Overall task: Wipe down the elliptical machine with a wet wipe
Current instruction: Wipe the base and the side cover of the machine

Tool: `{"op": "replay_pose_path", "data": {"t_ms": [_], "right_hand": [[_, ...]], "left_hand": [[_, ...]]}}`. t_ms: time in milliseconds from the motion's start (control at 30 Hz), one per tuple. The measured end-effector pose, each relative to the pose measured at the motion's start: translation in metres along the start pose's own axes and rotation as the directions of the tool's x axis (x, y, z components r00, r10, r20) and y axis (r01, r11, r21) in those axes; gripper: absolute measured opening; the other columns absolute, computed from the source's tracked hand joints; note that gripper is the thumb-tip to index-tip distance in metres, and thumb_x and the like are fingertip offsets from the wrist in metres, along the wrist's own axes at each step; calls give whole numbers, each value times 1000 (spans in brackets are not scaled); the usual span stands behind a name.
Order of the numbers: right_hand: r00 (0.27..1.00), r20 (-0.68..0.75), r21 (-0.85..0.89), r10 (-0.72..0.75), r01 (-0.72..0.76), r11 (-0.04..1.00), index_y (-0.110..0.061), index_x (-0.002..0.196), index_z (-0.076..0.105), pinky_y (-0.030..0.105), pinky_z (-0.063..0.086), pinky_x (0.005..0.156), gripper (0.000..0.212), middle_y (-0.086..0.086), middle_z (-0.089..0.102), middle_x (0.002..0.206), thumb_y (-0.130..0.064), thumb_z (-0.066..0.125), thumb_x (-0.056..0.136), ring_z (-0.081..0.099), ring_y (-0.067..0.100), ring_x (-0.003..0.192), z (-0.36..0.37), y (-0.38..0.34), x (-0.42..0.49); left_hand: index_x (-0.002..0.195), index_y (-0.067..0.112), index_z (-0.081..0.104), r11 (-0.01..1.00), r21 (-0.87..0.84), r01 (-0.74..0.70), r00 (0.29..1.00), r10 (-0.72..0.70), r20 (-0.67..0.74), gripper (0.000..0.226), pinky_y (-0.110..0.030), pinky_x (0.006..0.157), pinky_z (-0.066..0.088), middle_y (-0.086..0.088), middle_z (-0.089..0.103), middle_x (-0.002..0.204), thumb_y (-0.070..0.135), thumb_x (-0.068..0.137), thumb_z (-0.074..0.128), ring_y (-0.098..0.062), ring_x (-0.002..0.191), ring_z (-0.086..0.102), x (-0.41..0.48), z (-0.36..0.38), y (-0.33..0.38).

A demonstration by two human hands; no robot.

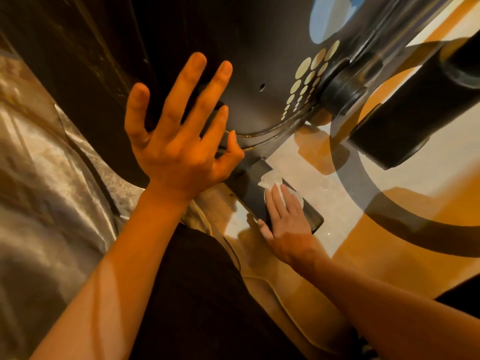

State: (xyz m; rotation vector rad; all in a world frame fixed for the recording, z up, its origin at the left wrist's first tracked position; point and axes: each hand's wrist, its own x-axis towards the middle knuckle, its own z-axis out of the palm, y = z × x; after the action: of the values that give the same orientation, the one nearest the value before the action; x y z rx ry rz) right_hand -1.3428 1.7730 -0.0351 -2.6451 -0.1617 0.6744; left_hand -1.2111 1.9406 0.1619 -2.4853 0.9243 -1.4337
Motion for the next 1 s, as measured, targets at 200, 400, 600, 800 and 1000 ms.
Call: {"op": "replay_pose_path", "data": {"t_ms": [200,400,600,800,1000], "right_hand": [[999,-32,-16,-2,1,1000,-29,165,13,53,14,125,74,5,6,171,-66,18,100,3,32,157,13,44,-42],[999,-13,7,33,-33,999,-20,164,-7,34,-17,122,81,3,-19,168,-62,4,96,-14,26,158,-16,15,4],[997,74,-25,24,-22,999,-18,164,-4,27,-8,120,78,4,-7,172,-62,1,100,-3,22,159,-45,24,-25],[978,-188,151,92,-64,986,-20,154,41,29,33,115,55,2,46,154,-49,30,108,43,20,140,-124,11,-43],[828,-552,277,96,74,958,-29,107,54,13,35,72,20,-10,51,101,-48,52,101,51,8,90,-189,-15,-56]], "left_hand": [[87,20,80,1000,15,3,1000,-2,-16,21,-41,126,3,3,64,143,34,84,64,-22,140,49,-1,2,-1],[88,19,80,1000,16,-9,1000,9,5,22,-41,126,4,3,64,144,34,85,63,-22,140,49,0,-1,0],[91,19,79,999,38,-30,997,27,73,24,-44,126,3,3,59,149,38,86,64,-22,146,44,-1,-4,-1],[93,17,78,1000,8,9,986,-10,166,32,-44,125,5,2,55,154,43,89,59,-20,148,43,7,-14,4],[91,16,82,967,-188,171,941,-104,321,30,-46,127,7,-11,46,159,38,86,62,-26,150,37,20,-42,13]]}}
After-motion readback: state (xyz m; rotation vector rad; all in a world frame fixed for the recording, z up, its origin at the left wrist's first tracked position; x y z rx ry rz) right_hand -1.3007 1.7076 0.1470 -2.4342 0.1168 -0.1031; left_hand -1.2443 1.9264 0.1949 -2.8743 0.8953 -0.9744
